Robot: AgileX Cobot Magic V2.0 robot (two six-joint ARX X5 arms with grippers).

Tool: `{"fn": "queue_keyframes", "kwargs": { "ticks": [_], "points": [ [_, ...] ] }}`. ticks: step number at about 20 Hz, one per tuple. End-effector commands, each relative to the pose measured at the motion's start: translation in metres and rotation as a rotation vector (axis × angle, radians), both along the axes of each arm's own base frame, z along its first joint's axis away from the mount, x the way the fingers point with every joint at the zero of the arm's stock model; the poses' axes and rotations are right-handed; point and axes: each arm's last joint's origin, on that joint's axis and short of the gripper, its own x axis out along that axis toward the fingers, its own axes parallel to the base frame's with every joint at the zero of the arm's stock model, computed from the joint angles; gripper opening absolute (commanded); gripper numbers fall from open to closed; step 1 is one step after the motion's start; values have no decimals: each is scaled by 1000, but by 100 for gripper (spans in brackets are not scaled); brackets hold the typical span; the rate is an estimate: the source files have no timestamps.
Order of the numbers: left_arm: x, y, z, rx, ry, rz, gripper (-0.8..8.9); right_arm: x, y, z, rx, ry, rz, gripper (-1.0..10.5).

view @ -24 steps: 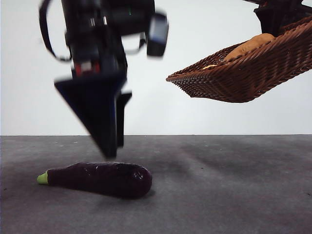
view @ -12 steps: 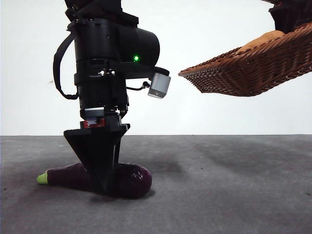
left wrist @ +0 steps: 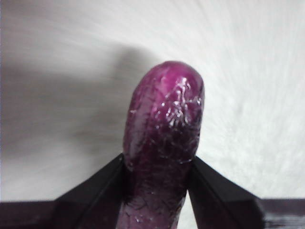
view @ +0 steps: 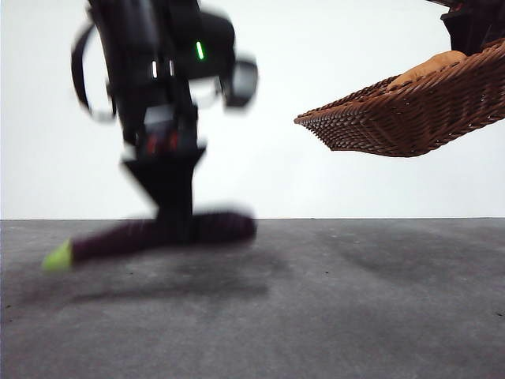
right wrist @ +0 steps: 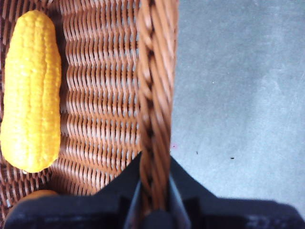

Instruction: Help me put the vegetables on the table into the basket

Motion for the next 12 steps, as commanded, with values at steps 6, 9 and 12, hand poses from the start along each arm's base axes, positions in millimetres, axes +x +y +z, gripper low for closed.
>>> {"fn": "queue_keyframes", "kwargs": {
  "ticks": [6, 9, 12],
  "points": [
    [-9, 23, 138, -680, 139, 434, -13, -2, 19, -2, 79, 25, 71, -17],
    [-1, 18, 155, -879, 279, 557, -13, -5, 34, -2, 102, 38, 130, -17],
    [11, 14, 154, -958, 347, 680, -13, -8, 50, -2, 101, 40, 177, -17]
  ]
}}
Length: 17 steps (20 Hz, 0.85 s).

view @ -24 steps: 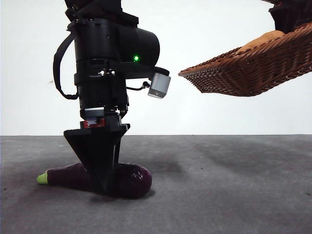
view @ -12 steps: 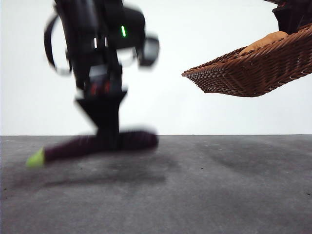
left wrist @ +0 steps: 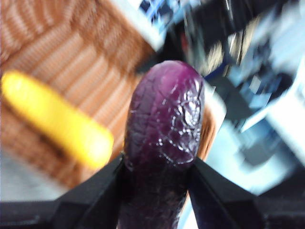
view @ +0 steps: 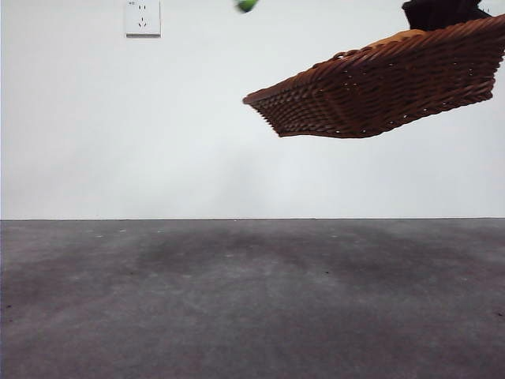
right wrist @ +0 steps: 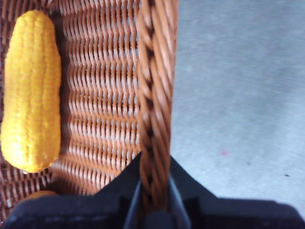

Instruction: Help me put the vegetables on the table into the basket

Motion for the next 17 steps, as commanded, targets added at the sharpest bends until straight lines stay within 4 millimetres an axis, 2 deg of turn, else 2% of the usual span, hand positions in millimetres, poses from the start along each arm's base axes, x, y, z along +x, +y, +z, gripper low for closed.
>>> {"fn": "queue_keyframes", "kwargs": {
  "ticks": [1, 6, 9, 10, 11, 12, 13, 14, 17],
  "points": [
    [15, -4, -10, -71, 180, 105, -13, -3, 11, -3, 10, 30, 36, -17],
    [46, -13, -38, -122, 380, 197, -13, -9, 32, -3, 19, 32, 105, -17],
    [57, -20, -39, -213, 407, 225, -11, -12, 44, -3, 18, 31, 143, -17],
    [58, -22, -40, -221, 412, 237, 37, -13, 47, -3, 18, 31, 152, -17],
    [58, -22, -40, -220, 419, 254, 178, -14, 50, -2, 18, 30, 160, -17],
    [58, -22, -40, -220, 417, 258, 385, -15, 52, -2, 18, 30, 167, -17],
    [58, -22, -40, -224, 418, 257, 551, -15, 54, -2, 18, 28, 172, -17],
    [58, -22, -40, -225, 419, 258, 579, -15, 54, -2, 19, 28, 172, -17],
    [58, -22, -39, -228, 415, 257, 579, -15, 54, -2, 20, 23, 171, -17]
  ]
}}
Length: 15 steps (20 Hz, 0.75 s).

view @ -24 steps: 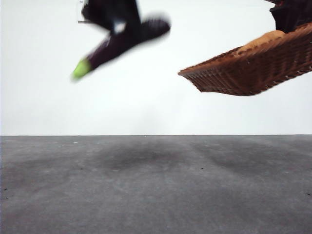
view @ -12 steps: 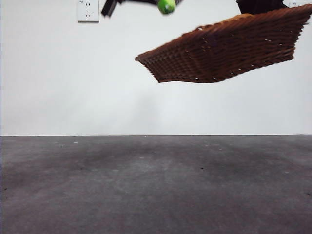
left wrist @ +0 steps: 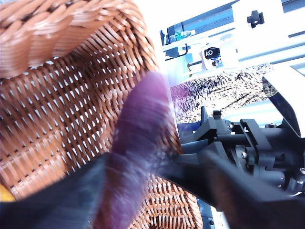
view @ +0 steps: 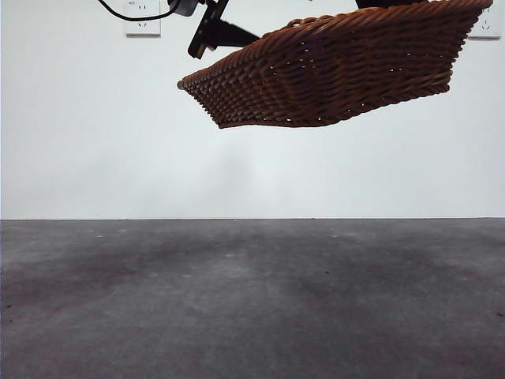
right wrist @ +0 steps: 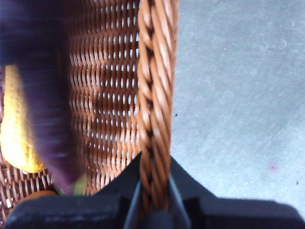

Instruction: Help me put the vegetables on the table into the basket

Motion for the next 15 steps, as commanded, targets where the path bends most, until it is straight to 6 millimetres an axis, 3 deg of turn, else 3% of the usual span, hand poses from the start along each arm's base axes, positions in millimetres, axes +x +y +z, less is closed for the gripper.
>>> {"fn": "queue_keyframes", "kwargs": {
  "ticks": [1, 5, 9, 10, 12, 13, 15],
  "points": [
    [1, -2, -2, -6, 1, -5, 580, 0, 1, -2, 8, 20, 5, -17],
    [2, 4, 6, -37, -53, -46, 579, 1, -1, -3, -30, 10, -20, -17],
    [-16, 19, 33, -34, -246, -143, 550, 8, -7, -7, -42, 4, -48, -17],
    [-26, 24, 43, -19, -308, -163, 439, 14, -10, -11, -41, 12, -70, -17],
    [-50, 38, 60, 47, -446, -216, 77, 30, -20, -23, -36, 31, -122, -17],
    [-62, 45, 65, 101, -499, -239, -19, 39, -26, -30, -22, 35, -140, -17],
    [-88, 61, 68, 256, -555, -281, -8, 57, -38, -44, 35, 52, -181, -17]
  ]
}}
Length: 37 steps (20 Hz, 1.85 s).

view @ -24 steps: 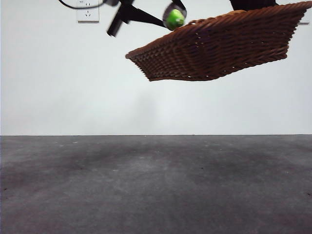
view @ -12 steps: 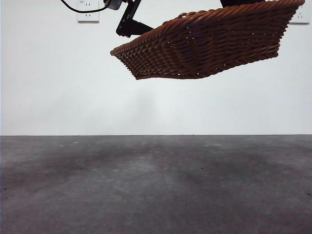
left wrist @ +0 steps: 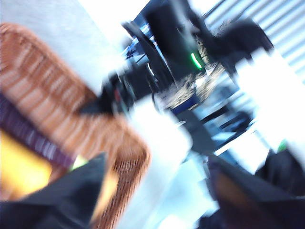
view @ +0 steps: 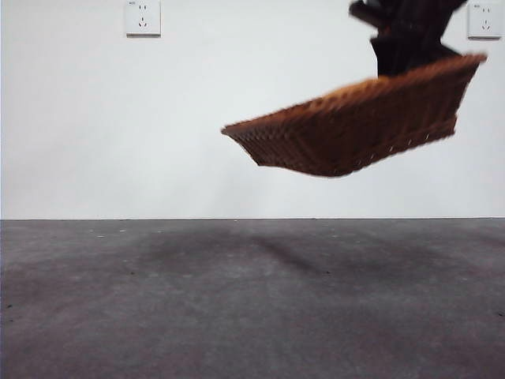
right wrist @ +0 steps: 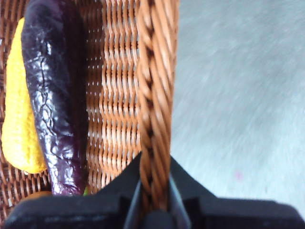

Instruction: Help me put the vegetables on the table into the basket

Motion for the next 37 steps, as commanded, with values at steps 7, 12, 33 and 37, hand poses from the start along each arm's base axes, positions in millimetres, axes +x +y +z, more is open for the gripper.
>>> {"fn": "queue_keyframes", "kwargs": {
  "ticks": [7, 12, 33, 37],
  "points": [
    [-56, 38, -10, 466, -127, -77, -8, 54, -46, -69, 98, 118, -127, -17],
    [-67, 45, -10, 498, -109, -105, -8, 75, -61, -117, 155, 203, -158, -17],
    [-74, 55, -15, 702, -125, -52, -8, 43, -71, -65, -66, 118, -283, 538],
    [-77, 56, -13, 702, -132, -54, -8, -30, -72, 32, -60, -45, -289, 331]
  ]
}}
